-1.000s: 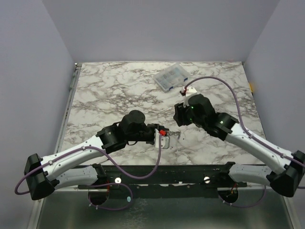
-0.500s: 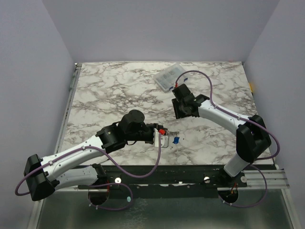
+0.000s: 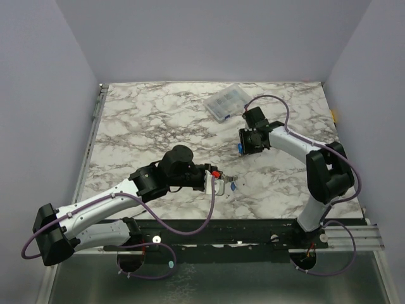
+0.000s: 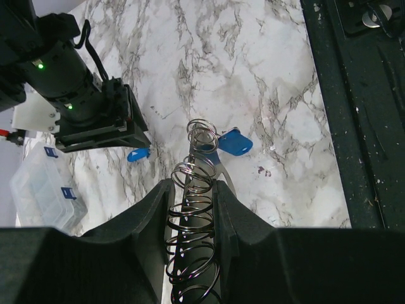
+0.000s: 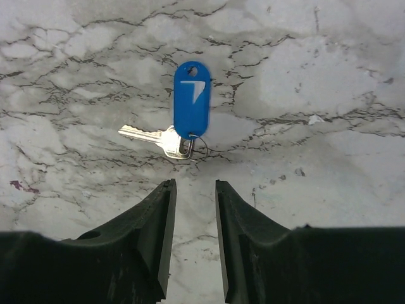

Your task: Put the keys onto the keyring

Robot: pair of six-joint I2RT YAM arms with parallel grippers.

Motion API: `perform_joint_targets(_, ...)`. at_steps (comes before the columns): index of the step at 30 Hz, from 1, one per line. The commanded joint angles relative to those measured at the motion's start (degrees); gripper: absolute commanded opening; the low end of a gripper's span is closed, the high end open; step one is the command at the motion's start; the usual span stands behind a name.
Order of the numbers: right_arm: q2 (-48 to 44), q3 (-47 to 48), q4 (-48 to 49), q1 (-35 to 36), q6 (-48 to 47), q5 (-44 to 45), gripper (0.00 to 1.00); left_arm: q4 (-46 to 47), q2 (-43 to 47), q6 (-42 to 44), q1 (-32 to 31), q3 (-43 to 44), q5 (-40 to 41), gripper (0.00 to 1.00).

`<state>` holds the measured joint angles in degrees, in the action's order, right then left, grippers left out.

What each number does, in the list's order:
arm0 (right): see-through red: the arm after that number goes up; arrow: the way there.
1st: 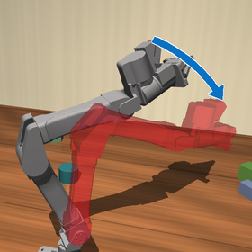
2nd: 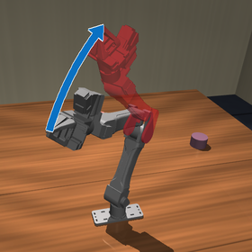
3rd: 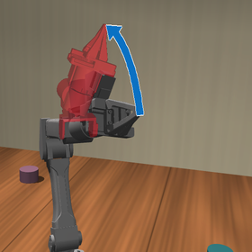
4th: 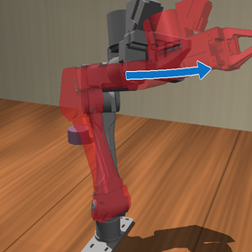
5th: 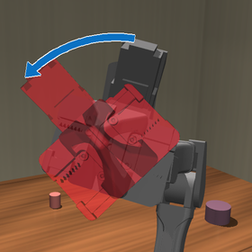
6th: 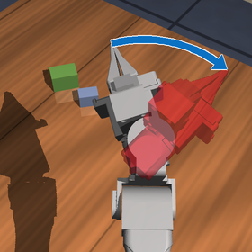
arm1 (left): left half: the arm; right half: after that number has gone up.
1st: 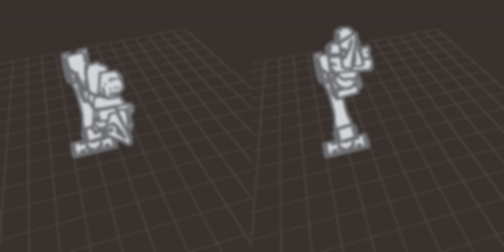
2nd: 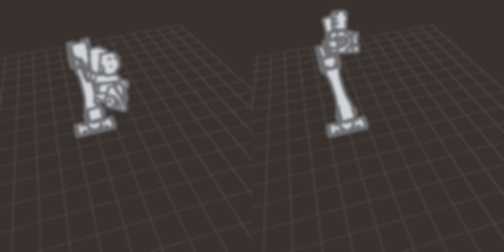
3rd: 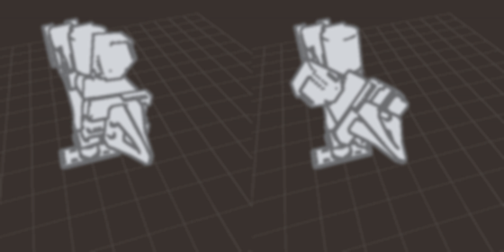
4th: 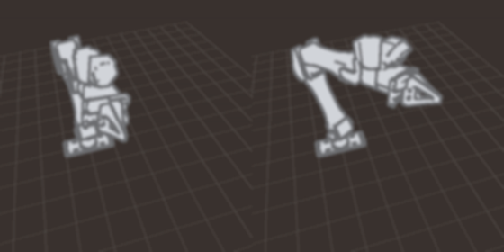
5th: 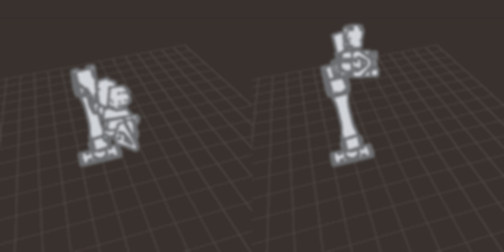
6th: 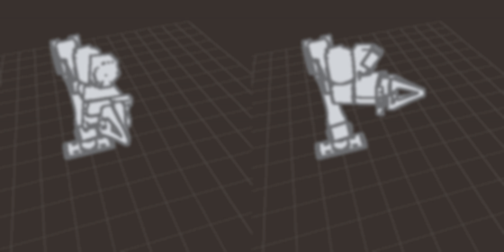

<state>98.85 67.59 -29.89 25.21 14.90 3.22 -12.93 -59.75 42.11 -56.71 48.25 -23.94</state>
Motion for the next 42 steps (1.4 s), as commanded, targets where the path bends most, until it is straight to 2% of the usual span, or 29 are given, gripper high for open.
perform_joint_targets(1, 4.3, 1.5, 2.2, -1.4, -0.9, -6.6, 0.4, 0.4, -0.1, -0.4, 0.3, -0.1, -2.3, 0.0)
perform_joint_targets(14, 9.7, 3.5, 4.4, -1.6, -2.5, -5.8, 0.4, 0.5, -0.2, -0.4, 0.2, 0.1, -3.4, 0.0)
perform_joint_targets(25, 11.4, 3.6, 5.6, -1.6, -2.7, -4.7, 0.35, 0.6, -0.4, -0.6, 0.2, 0.1, -3.6, 0.0)
perform_joint_targets(29, 11.2, 3.5, 6.8, -2.1, -2.6, -6.6, 0.26, 0.5, -0.3, -0.6, 0.3, 0.0, -3.7, 0.0)
perform_joint_targets(36, 11.3, 3.9, 6.8, -2.3, -2.8, -6.9, 0.02, 0.6, -0.3, -0.7, 0.3, -0.1, -3.6, 0.0)
perform_joint_targets(42, 7.1, 3.7, 6.7, -2.3, -2.8, -7.4, 0.01, 0.7, -0.5, -0.7, 0.4, -0.1, -3.7, 0.0)
